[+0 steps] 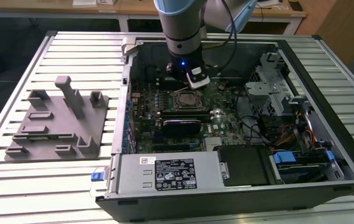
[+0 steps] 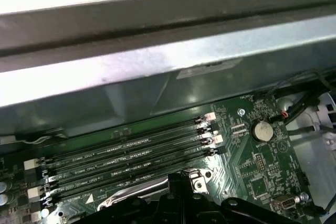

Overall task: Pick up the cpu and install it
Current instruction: 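Install the first cpu locking lever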

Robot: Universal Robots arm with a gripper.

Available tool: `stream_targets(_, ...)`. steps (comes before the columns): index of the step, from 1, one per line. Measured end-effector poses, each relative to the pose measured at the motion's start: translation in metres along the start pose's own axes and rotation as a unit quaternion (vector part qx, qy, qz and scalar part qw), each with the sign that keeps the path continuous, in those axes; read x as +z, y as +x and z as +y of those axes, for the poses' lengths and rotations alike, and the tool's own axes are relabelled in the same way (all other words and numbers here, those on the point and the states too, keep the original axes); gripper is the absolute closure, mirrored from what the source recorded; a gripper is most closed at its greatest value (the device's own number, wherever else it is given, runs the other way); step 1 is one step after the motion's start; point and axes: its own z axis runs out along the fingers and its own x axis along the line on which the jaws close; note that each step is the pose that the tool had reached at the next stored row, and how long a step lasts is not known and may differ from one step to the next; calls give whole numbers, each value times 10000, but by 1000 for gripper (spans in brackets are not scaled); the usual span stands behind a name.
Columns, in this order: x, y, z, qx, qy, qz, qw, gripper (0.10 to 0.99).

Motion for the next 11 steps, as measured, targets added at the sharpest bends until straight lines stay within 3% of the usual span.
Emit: stream_targets(11, 18, 10, 15, 94, 16, -24, 10000, 980)
